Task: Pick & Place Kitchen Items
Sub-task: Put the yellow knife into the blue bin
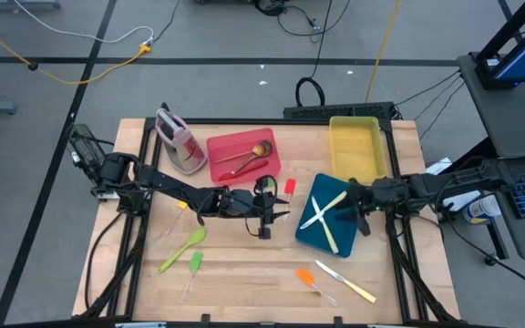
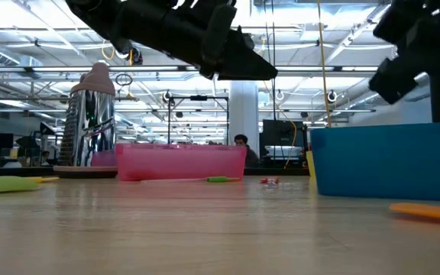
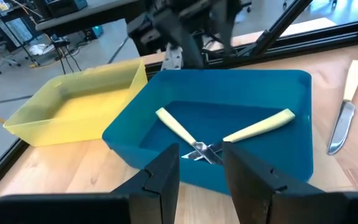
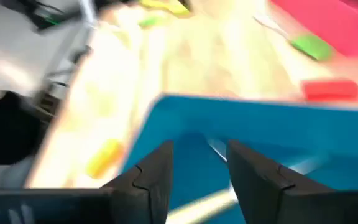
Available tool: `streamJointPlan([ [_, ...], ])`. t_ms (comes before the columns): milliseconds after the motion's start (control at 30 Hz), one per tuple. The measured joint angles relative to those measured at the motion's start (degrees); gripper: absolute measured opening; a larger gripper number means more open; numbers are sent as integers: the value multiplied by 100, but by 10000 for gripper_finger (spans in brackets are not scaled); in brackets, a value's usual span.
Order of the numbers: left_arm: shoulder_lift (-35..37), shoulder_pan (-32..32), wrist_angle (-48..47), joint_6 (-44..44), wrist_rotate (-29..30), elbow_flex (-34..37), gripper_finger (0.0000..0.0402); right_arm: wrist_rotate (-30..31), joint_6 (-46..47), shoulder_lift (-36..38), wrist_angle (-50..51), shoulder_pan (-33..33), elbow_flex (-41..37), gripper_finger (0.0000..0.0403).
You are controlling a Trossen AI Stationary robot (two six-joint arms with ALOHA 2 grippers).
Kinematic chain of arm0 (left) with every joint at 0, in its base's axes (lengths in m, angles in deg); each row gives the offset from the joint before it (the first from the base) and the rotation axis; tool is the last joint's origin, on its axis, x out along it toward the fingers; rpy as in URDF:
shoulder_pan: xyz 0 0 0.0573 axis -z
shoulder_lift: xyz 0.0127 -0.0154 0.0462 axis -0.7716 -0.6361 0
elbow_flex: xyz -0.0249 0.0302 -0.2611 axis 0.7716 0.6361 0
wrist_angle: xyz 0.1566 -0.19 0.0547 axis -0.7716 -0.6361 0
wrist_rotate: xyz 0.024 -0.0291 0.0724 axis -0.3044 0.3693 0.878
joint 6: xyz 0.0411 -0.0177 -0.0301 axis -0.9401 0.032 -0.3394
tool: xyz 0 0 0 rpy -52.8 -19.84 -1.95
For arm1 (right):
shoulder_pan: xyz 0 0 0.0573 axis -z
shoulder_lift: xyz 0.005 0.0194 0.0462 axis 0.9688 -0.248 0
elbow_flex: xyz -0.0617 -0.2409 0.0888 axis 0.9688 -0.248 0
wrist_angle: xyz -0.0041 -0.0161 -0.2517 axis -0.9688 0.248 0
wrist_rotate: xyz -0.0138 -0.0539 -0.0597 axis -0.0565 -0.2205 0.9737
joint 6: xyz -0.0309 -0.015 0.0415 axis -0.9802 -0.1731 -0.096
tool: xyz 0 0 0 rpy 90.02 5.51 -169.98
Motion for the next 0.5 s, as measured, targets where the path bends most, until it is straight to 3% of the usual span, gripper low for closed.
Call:
streamJointPlan([
  [200, 0, 0, -146, 36, 0, 0, 127, -512, 4, -308, -1113, -189, 0, 170],
  [333, 0, 0, -176, 59, 0, 0, 127, -485, 4, -652, -1760, -683, 66, 167],
  [500, 0, 6, -179, 223, 0, 1, 127, -167, 81, -1274, -1643, -1360, 522, 156],
])
